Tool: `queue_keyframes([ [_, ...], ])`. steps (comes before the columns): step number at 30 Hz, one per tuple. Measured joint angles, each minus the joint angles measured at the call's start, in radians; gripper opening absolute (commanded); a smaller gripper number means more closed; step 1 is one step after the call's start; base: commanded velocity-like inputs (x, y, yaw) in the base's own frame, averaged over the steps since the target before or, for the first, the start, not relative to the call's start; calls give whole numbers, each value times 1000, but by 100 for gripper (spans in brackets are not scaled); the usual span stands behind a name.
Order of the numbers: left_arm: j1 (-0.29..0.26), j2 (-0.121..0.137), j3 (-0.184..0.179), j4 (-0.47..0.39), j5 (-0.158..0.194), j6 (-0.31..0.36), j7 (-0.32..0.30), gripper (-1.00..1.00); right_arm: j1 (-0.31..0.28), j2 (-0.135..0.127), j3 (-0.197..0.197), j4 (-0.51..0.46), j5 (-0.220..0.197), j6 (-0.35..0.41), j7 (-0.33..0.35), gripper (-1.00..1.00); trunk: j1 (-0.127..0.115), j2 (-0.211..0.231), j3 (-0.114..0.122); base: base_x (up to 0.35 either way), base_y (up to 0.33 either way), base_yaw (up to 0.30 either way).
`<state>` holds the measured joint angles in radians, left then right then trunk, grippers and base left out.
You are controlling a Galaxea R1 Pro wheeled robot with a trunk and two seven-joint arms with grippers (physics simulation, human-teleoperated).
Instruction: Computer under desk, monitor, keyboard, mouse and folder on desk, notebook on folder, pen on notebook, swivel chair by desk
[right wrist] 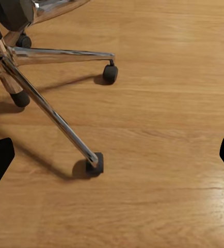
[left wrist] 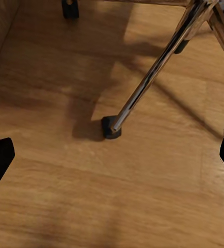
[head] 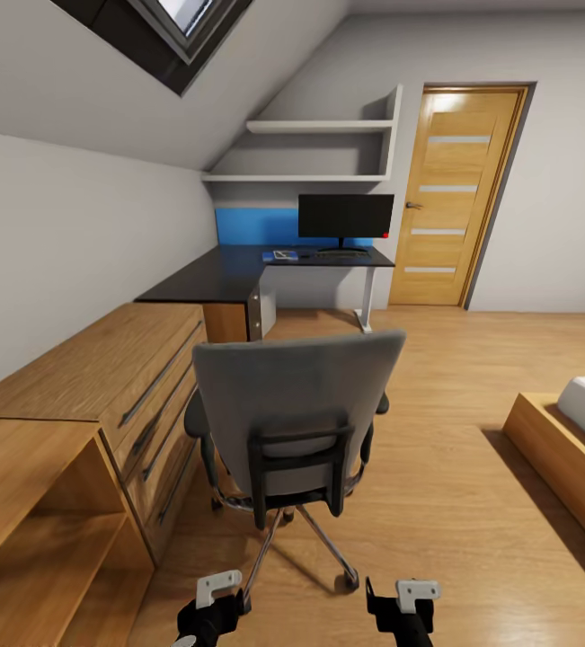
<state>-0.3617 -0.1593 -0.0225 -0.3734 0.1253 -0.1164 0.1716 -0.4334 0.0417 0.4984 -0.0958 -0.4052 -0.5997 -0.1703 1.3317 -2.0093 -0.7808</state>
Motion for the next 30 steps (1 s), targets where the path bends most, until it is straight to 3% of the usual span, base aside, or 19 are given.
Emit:
queue_keyframes([
  [3,-1,0,-1,-20,0,13,0,100,0,1,0,-10,0,-4,0,100,12,-21,-9,0,0,0],
  [7,-3,-1,-2,-79,-1,80,-1,100,0,1,-2,-31,1,-5,0,100,27,-49,-22,0,0,0],
  [8,-20,-4,-3,-124,-1,202,-3,100,0,0,-2,-39,1,-8,0,100,31,-56,-25,0,0,0],
  [9,-28,-5,-2,-129,-1,221,-5,100,0,0,-2,-40,1,-9,0,100,35,-63,-28,0,0,0],
  [16,-46,-7,-2,-132,0,250,-14,100,-22,-2,-3,-100,25,31,7,100,61,-112,-50,0,0,0],
  [20,-79,-9,-2,-131,2,278,-14,100,-75,-4,-3,-174,27,168,9,100,77,-140,-63,0,0,0],
  [24,-140,-15,-1,-130,3,384,-16,100,-151,-6,-5,-231,31,348,13,100,92,-168,-75,0,0,0],
  [30,-192,-15,-1,-131,4,441,-17,100,-194,-3,-7,-242,29,447,102,100,115,-210,-94,0,0,0],
])
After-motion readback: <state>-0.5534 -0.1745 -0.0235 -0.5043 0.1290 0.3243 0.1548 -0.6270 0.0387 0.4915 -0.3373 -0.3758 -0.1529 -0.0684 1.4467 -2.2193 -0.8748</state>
